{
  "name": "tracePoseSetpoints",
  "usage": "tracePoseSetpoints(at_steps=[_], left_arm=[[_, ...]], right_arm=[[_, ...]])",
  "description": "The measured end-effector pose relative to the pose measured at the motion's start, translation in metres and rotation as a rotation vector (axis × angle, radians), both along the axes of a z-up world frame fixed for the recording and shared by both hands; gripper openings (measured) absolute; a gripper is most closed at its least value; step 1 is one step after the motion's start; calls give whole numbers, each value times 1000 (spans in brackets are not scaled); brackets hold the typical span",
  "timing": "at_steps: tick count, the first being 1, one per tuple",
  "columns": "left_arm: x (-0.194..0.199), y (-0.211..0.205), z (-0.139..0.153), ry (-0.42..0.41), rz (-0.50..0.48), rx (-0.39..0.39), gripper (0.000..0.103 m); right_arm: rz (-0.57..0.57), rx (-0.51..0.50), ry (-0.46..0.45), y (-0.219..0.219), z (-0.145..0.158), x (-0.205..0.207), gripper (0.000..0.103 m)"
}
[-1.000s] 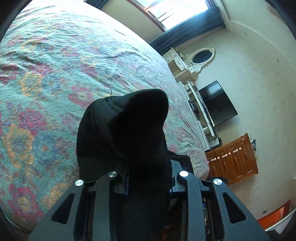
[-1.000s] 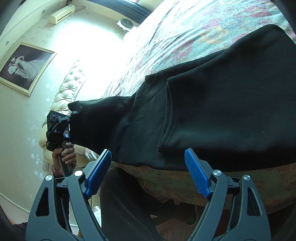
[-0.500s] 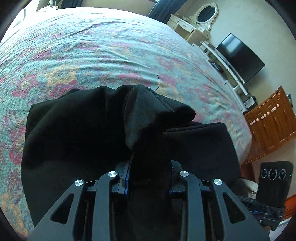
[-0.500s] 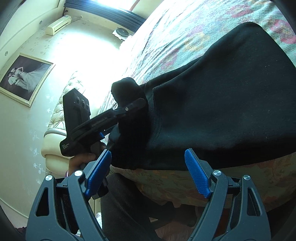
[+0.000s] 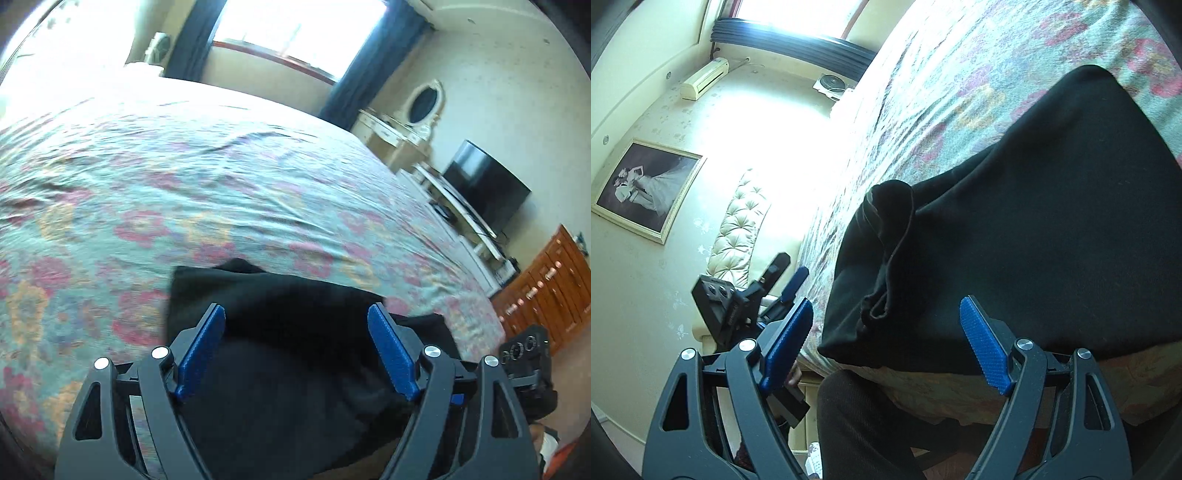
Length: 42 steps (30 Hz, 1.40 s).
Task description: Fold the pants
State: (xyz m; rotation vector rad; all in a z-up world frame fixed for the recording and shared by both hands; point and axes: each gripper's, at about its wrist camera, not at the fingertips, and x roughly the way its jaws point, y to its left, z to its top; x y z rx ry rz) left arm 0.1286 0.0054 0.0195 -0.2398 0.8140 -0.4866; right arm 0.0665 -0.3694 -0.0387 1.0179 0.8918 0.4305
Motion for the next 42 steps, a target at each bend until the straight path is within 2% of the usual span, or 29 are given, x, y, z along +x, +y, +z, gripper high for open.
tracePoseSetpoints(at_steps=[2,5,8,11,13,15,16,17,19,20,22,26,32,38,42], left_arm=[[9,32,-14,38,104,-5,78],[11,74,-45,125,232,-79,78],[12,91,-74,225,269,-120,78],[9,96,-90,262,273,-132,78],[4,94,-93,246,262,-117,78],[3,90,-92,234,251,-98,78],[2,89,-92,230,247,-97,79],[2,88,-92,226,246,-97,79],[1,87,-93,221,244,-97,81],[0,87,-93,219,242,-96,81],[0,88,-92,220,239,-99,81],[-1,87,-90,228,226,-120,81],[0,69,-80,234,164,-175,81],[-1,32,-74,247,76,-182,81],[-1,7,-77,275,28,-188,81]], right_arm=[[17,-17,10,12,1,17,84],[72,-64,40,34,-6,45,84],[122,-93,91,57,-18,64,84],[169,-95,103,78,-21,74,84],[184,-139,100,87,-18,77,83],[190,-176,107,93,-16,80,70],[189,-197,112,94,-16,81,56],[199,-204,117,95,-18,82,34],[215,-243,134,94,-24,84,18],[220,-249,133,95,-24,84,15],[225,-251,118,96,-17,84,13],[228,-233,21,84,23,77,12],[211,-277,-54,39,71,57,11],[100,-262,-22,-35,72,25,11],[38,-245,40,-79,49,8,11]])
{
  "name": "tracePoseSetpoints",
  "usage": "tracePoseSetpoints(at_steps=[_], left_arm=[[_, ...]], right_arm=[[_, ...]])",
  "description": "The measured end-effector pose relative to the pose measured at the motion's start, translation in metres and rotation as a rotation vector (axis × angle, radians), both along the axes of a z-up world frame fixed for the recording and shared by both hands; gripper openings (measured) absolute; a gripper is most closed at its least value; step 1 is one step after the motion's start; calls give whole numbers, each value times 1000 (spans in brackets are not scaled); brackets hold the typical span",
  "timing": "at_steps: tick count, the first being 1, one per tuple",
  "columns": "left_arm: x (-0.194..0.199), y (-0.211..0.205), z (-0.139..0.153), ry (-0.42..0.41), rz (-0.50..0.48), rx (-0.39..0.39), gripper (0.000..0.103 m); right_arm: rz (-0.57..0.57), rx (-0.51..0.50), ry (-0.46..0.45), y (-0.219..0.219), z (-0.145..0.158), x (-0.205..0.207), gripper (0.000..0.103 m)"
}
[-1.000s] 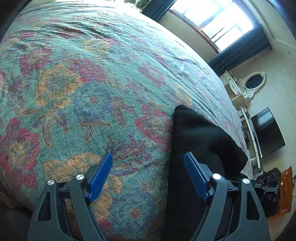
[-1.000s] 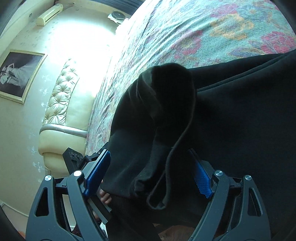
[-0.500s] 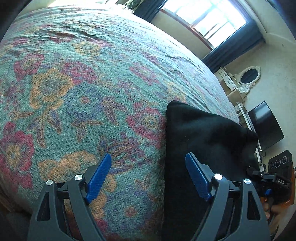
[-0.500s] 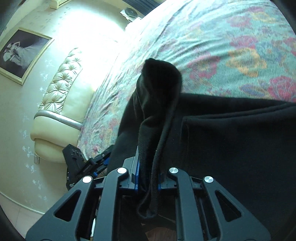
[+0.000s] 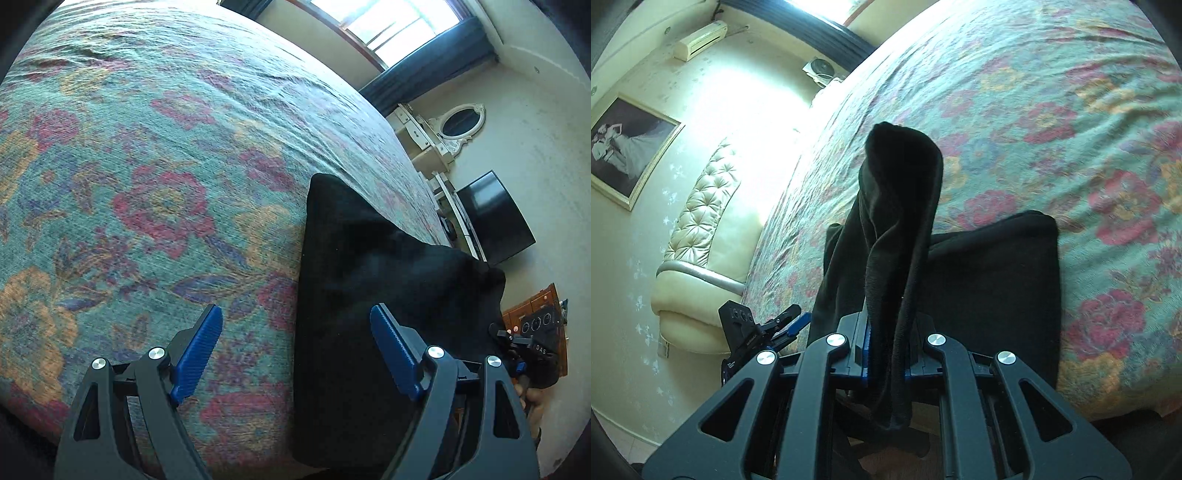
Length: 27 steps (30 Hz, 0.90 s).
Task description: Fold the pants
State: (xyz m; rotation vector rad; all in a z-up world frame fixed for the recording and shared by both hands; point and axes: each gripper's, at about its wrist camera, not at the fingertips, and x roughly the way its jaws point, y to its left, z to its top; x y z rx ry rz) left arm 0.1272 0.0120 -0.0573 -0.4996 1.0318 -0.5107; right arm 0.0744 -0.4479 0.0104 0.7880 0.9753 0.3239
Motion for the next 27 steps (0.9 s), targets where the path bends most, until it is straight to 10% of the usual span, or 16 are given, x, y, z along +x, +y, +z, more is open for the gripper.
tracePoseSetpoints(at_steps=[11,15,17,20,27], left_arm=[[-5,-40,-18,28,-77,46,81],[-7,-38,-19,14,-89,37,81],[-8,-35,-20,20,-85,17,81],[-8,-34,-23,22,-86,0,81],[-12,-19,-21,64,-43,-95,81]], right_arm=[[-67,135,100,-45,-74,-14,14],[-126,208,102,-68,-74,-25,41],[-154,211,112,-82,-74,-31,83],[-155,89,139,-85,-76,-39,86],[-87,341,172,-71,-111,-47,86]])
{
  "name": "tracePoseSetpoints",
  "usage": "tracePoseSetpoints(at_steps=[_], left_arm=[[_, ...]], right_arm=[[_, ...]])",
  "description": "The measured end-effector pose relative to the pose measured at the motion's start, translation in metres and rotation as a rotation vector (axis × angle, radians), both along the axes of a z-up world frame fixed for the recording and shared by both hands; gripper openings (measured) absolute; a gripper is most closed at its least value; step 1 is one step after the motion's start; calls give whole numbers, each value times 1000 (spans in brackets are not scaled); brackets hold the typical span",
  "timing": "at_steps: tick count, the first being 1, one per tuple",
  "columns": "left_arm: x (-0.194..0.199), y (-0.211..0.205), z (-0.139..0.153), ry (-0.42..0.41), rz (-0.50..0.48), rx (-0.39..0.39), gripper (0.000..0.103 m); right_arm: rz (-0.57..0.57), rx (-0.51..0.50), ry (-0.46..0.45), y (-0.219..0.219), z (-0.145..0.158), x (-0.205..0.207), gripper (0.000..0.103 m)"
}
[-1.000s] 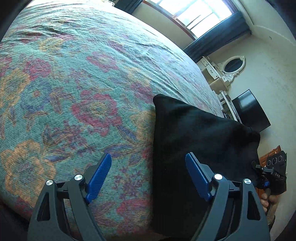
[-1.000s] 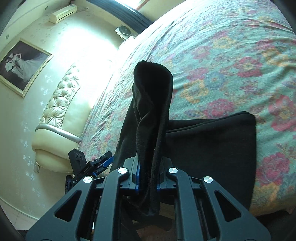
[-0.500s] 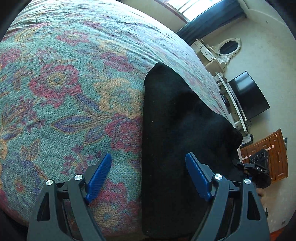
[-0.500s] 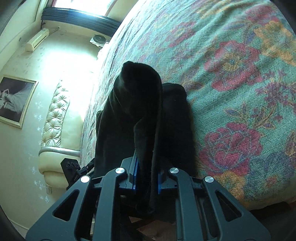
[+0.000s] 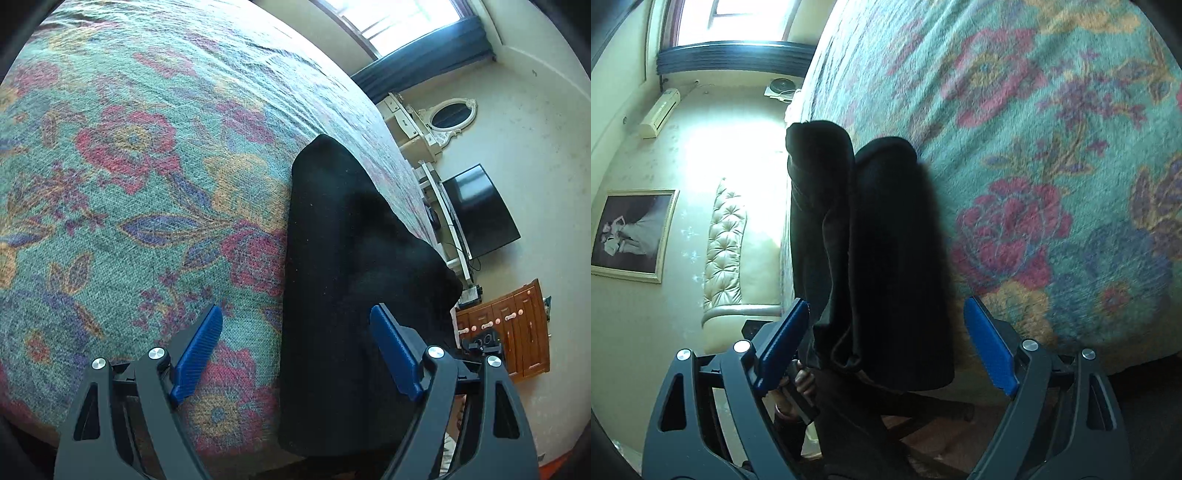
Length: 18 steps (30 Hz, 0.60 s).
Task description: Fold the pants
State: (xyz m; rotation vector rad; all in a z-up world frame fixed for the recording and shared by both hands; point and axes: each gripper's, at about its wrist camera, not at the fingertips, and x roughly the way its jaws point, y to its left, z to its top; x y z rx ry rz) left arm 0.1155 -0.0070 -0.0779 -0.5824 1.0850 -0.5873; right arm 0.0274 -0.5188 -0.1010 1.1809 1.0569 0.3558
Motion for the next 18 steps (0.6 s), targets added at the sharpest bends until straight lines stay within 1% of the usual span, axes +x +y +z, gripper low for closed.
tracePoseSetpoints(at_steps=[4,6,8,10,14,16,18], left_arm=[[-7,6,-2,18,-15,-29,81],[-13,8,-3,32,-14,-44,81],[-17,12,-4,57,-4,-77,81],[-17,15,-6,95,8,-123,81],[-19,18,-14,183,9,-246,81],[-19,16,-18,216,-7,-311,81],[-18,10,-22,237,-36,-352,82]], right_arm=[[2,61,-2,6,-8,-1,87],[15,65,-6,9,-9,1,88],[31,65,-6,16,-5,2,88],[36,63,-6,18,-4,2,88],[38,63,-8,29,-2,3,88],[37,64,-9,32,-2,3,88],[39,62,-11,33,-3,3,88]])
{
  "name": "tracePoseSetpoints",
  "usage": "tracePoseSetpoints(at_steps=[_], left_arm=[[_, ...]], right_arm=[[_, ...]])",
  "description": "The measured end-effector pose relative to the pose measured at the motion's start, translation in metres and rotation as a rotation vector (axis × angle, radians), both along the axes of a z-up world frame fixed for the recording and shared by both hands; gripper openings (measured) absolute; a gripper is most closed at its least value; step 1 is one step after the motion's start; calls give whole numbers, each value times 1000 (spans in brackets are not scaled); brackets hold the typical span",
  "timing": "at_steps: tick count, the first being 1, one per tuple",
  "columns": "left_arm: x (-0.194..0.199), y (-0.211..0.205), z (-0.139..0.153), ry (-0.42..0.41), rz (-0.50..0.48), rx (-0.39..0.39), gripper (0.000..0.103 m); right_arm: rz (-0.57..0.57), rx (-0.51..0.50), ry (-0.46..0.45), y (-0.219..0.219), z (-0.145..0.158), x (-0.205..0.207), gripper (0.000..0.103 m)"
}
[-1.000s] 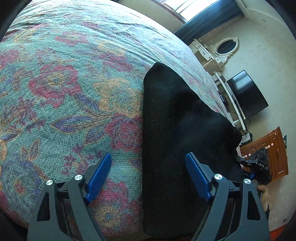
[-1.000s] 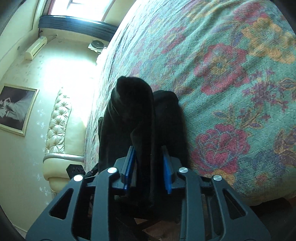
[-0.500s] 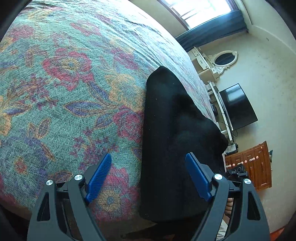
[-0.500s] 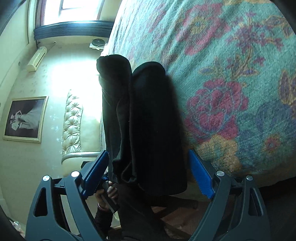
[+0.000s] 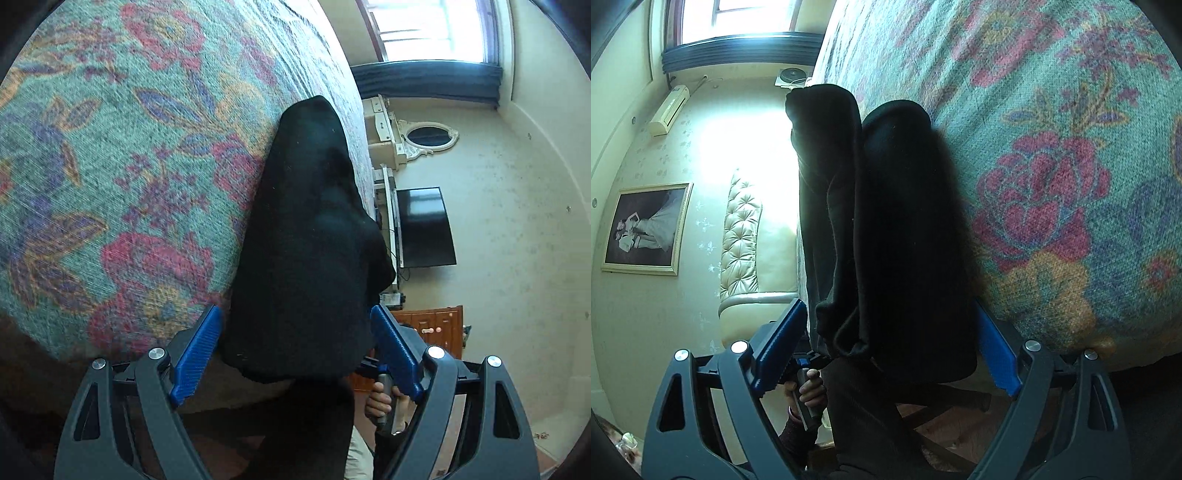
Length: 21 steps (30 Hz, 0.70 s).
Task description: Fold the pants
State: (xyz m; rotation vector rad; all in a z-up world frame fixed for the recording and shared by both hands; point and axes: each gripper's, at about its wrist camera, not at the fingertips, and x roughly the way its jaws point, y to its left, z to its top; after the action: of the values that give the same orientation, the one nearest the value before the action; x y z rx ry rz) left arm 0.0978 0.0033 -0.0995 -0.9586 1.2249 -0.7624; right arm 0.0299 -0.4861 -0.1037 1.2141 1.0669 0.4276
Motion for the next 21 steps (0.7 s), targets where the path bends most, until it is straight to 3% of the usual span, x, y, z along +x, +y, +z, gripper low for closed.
tracePoseSetpoints(at_steps=[4,9,14,18,19,20,21], left_arm=[[2,-9,-6,6,-46,-16,86],[-1,-6,-13,34,-23,-67,86],[-2,-15,-3,-22,-74,23,84],[0,-15,-5,1,-69,16,83],[1,-14,-6,12,-64,14,82],[1,-11,-7,21,-59,17,77],[2,-8,-9,29,-55,27,69]], right_arm=[[2,4,-4,0,-2,1,88],[2,17,10,-2,-4,1,88],[15,-18,24,2,5,5,92],[22,-72,14,7,7,5,92],[32,-92,7,8,7,5,84],[49,-139,7,9,8,4,67],[67,-184,8,9,9,3,62]])
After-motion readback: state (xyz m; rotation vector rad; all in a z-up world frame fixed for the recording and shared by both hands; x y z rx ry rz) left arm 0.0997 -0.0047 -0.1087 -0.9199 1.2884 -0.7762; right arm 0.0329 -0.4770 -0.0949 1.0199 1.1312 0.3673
